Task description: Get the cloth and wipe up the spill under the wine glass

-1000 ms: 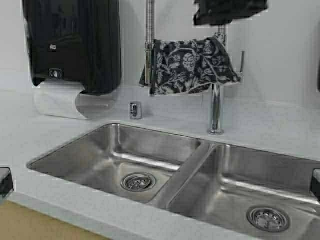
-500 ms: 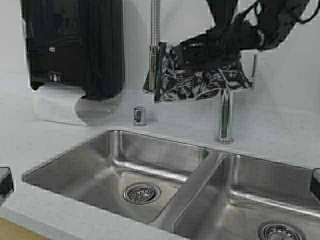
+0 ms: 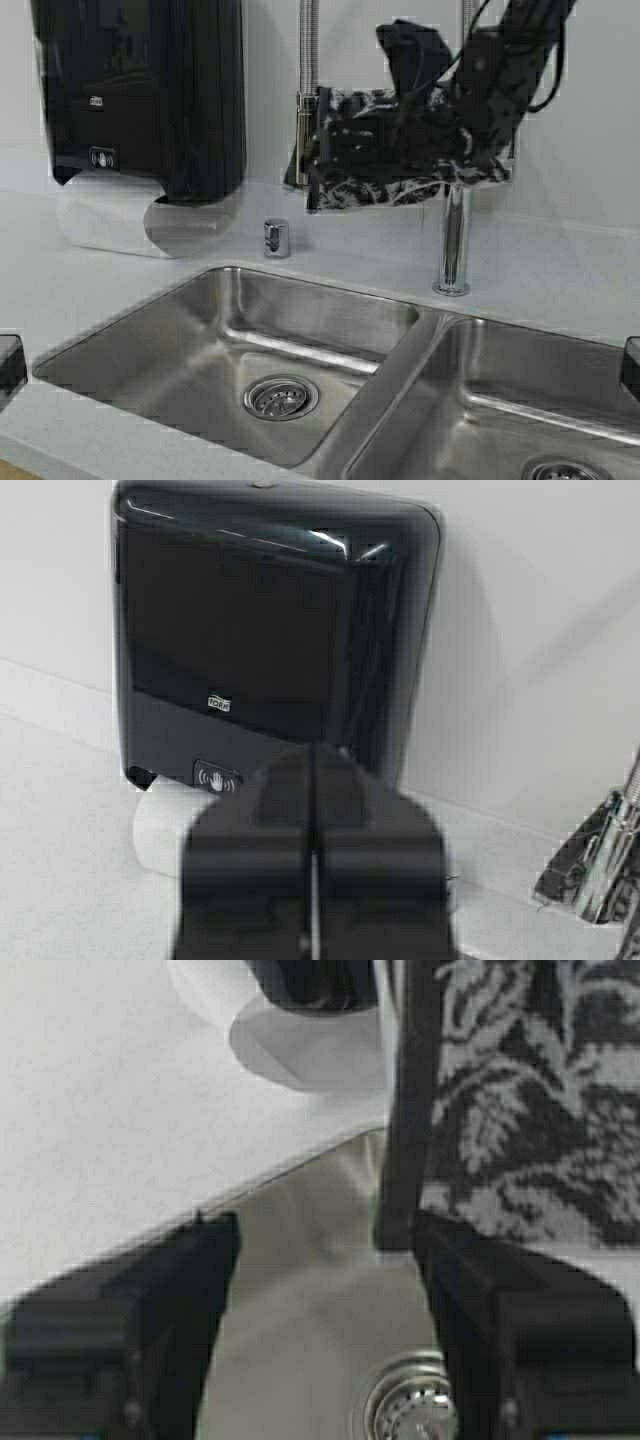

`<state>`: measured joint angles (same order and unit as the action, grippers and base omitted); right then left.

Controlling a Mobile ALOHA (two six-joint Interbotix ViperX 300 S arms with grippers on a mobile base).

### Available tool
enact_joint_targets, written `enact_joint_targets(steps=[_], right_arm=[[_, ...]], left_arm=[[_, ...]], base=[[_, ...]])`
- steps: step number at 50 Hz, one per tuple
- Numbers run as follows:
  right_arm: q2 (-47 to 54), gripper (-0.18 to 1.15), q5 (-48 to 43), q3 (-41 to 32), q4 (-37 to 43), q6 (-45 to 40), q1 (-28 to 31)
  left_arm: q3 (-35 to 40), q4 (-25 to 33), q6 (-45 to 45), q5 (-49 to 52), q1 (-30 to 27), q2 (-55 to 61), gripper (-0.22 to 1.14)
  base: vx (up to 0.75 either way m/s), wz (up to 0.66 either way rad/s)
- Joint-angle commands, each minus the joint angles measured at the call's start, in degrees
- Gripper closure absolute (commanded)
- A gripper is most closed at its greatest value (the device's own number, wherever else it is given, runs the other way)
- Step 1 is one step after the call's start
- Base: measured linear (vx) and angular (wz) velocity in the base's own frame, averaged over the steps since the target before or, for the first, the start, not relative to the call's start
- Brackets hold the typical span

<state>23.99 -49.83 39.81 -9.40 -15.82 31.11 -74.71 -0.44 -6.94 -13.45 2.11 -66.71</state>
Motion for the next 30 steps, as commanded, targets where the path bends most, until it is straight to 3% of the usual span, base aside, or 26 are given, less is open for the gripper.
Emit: enact_joint_targets(steps=[1,22,26,30], right_arm=[[1.6,0.07,-0.6,-4.5,0.1,0.2,0.2],[6.3,0.10,-0.6,-12.2,1.2,0.3,-3.1],[6.4,0.18,-0.5,-12.3,1.2,0.3,-3.4],[6.3,0.35,-0.6,-12.2,1.2,0.4,-3.4]], left_arm=[[0.4,0.0,0.1,-0.2,0.0,0.3,0.89],[0.4,-0.1,0.2,-0.2,0.0,0.3,0.89],[0.4,-0.1,0.2,-0.2,0.0,0.3,0.89],[0.4,0.0,0.2,-0.3,0.0,0.3,0.89]], base=[[0.02,0.00],[0.00,0.00],[0.00,0.00],[0.00,0.00]])
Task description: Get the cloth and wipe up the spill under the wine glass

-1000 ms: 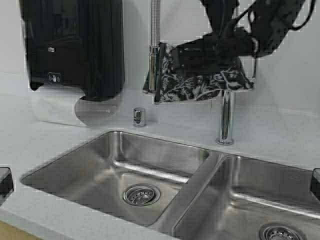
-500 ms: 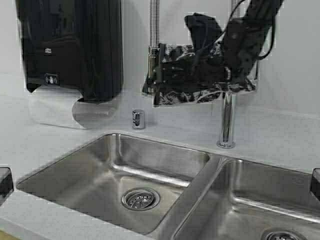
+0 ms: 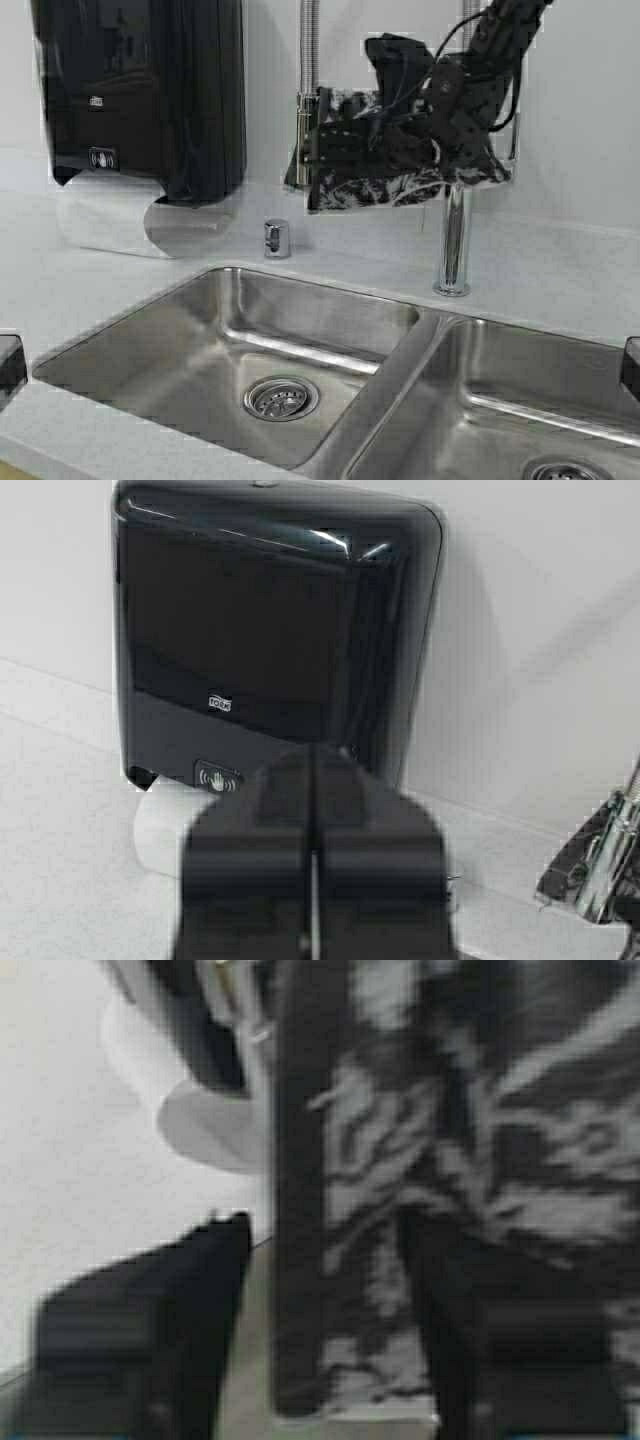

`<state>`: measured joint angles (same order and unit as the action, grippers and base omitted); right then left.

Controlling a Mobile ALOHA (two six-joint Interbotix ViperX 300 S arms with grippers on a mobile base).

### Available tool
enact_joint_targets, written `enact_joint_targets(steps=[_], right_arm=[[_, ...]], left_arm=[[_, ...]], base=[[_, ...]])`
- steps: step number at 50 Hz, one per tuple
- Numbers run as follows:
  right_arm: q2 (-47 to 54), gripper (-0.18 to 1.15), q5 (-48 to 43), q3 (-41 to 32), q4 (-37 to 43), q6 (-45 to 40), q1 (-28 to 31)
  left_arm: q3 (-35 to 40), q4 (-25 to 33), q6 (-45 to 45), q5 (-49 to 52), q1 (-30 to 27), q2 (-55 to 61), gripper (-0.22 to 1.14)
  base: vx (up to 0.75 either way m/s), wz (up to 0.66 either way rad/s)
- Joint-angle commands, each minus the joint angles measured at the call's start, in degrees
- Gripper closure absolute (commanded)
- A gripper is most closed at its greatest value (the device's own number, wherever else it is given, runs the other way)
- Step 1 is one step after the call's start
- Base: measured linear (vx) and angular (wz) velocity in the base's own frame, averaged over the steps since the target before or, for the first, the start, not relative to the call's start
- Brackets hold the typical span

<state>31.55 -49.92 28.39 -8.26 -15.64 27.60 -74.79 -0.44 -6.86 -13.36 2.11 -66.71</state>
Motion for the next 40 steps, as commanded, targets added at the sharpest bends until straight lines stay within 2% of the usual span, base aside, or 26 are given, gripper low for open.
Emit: enact_joint_targets(steps=[1,9,12,26,40], right_arm=[[-1.2,0.41,-0.5,-0.7,0.1,0.1,0.0],[-1.5,0.87,-0.5,0.3,0.1,0.1,0.1],[-2.3,0.94,-0.5,0.9,0.1,0.1,0.1],[-13.7,0.91,0.8,5.8,-0.3,1.2,0.0],[-26.9,0.91,13.4,4.7,-0.4,2.4,0.1]], left_arm=[[0.4,-0.1,0.1,-0.3,0.1,0.3,0.89],[0.4,-0.1,0.1,-0.3,0.0,0.3,0.89],[0.4,-0.1,0.1,-0.3,0.0,0.3,0.89],[0.1,-0.1,0.4,-0.4,0.0,0.3,0.89],[-0.7,-0.1,0.4,-0.4,0.0,-1.9,0.89]], base=[[0.00,0.00],[0.00,0.00],[0.00,0.00],[0.00,0.00],[-0.01,0.00]])
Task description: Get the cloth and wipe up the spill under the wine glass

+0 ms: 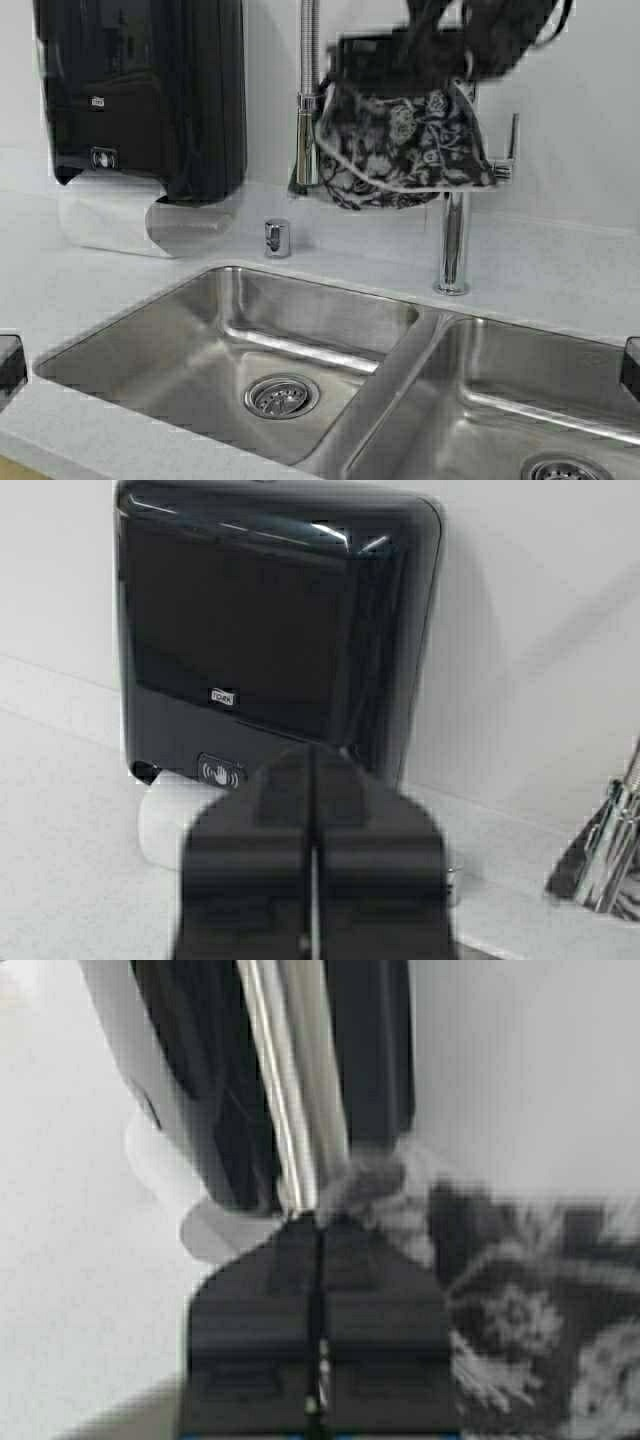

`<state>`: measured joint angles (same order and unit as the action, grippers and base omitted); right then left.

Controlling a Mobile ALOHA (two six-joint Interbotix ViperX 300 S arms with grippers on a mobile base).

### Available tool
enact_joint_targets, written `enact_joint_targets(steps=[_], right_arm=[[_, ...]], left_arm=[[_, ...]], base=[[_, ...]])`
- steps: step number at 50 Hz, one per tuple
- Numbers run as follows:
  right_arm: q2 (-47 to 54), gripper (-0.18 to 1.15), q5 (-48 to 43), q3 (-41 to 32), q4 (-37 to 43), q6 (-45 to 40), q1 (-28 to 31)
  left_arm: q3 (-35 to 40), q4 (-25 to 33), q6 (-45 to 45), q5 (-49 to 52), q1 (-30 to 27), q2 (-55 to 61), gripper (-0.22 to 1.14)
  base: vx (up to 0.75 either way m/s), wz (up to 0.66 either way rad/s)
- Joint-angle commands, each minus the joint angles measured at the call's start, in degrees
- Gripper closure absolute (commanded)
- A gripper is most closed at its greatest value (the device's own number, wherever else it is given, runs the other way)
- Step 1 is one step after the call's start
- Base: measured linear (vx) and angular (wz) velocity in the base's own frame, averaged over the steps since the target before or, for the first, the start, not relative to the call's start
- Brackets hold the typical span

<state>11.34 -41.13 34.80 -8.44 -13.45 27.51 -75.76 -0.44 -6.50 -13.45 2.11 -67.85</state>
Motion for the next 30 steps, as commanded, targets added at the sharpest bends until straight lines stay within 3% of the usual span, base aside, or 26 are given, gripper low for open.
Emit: enact_joint_targets(steps=[1,30], right_arm=[[-7.3,0.91,5.4,-2.1,-0.3,0.2,0.2],[-19.4,0.91,15.4,-12.5,-3.3,0.2,1.8]], left_arm=[[0.1,-0.1,0.1,-0.2,0.0,-0.9,0.89],[-0.1,0.1,-0.4,-0.2,0.0,-1.4,0.89]], base=[[-0.03,0.00],[-0.08,0.00]])
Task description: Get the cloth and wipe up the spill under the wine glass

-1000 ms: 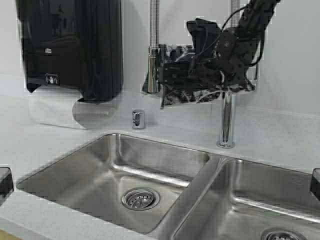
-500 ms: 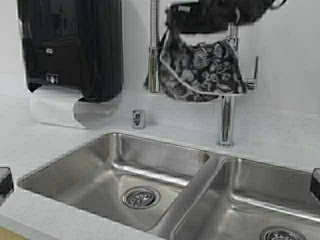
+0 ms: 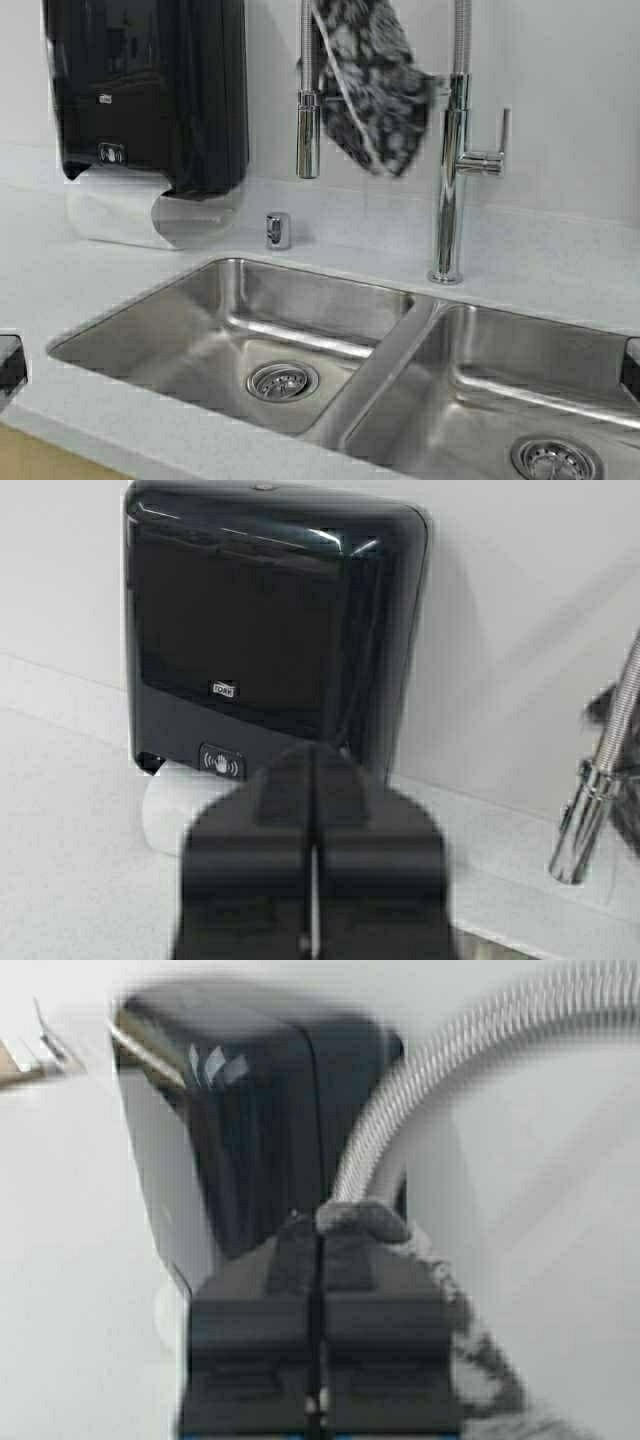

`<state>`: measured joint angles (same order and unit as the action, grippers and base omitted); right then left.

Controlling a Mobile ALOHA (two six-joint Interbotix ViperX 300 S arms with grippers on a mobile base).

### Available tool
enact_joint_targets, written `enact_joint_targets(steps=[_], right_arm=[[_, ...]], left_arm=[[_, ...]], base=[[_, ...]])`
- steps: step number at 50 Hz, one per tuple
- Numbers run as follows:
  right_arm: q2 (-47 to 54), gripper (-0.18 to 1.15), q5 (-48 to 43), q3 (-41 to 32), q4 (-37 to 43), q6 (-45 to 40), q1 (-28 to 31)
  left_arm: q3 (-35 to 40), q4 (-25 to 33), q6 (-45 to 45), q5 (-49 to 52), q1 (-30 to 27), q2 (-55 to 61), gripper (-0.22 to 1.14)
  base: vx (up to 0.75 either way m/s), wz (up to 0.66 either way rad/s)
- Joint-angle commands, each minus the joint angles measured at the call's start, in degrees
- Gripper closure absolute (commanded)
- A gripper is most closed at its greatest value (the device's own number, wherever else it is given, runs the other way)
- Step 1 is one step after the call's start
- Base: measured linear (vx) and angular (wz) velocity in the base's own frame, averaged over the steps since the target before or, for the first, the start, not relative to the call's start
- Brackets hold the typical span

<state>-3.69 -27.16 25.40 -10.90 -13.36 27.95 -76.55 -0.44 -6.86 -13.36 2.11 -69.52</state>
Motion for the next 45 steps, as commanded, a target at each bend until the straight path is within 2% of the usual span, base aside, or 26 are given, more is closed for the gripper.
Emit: enact_joint_targets(steps=[1,19,30,45], right_arm=[[-4.9,0.91,1.8,-3.3,-1.0,0.1,1.7],[-13.4,0.91,10.2,-0.2,-2.0,0.0,7.4],[-19.2,0.91,10.8,7.8,-2.0,-0.1,10.2],[-25.0,0.91,10.6,17.8,-1.9,-0.4,10.1]], left_arm=[[0.7,0.1,-0.3,-0.4,0.0,0.4,0.89],[0.8,0.3,-0.4,-0.3,0.0,0.3,0.89],[0.9,0.4,-0.6,-0.3,0.1,0.3,0.89],[0.7,0.5,-1.1,0.1,0.0,-1.4,0.89]], base=[[-0.13,-0.01],[-0.15,0.02],[-0.14,0.11],[-0.05,0.16]])
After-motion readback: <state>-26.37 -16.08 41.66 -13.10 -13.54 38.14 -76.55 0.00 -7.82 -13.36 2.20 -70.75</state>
